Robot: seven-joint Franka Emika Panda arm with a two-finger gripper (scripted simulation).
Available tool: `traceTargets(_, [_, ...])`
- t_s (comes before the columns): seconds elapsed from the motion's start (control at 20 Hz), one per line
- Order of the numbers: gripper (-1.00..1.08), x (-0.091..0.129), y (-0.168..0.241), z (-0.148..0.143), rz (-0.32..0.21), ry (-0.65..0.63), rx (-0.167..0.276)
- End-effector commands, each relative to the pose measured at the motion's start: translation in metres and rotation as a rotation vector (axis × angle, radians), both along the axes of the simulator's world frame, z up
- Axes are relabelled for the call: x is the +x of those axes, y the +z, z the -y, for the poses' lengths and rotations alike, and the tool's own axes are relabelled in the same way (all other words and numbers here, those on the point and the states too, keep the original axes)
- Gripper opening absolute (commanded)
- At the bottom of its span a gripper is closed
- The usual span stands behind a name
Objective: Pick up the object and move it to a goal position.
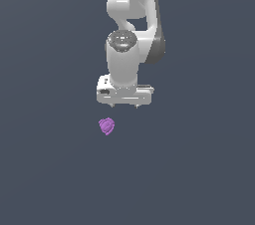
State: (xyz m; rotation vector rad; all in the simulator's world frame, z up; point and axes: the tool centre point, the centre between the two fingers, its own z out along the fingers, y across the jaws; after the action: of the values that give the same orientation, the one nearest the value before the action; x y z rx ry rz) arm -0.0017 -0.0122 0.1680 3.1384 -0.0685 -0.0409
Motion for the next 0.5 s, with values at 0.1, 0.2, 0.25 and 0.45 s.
traceTargets(0.1, [1.00,0.000,0.001,-0.002,-0.001,0.005,0.001])
traceTargets(0.2, [1.00,-0.002,0.003,-0.008,-0.002,0.021,0.004])
traceTargets(0.25, [1.00,-0.003,0.004,-0.013,-0.004,0.033,0.006])
traceTargets(0.45, [1.00,-0.006,0.008,-0.024,-0.007,0.062,0.012])
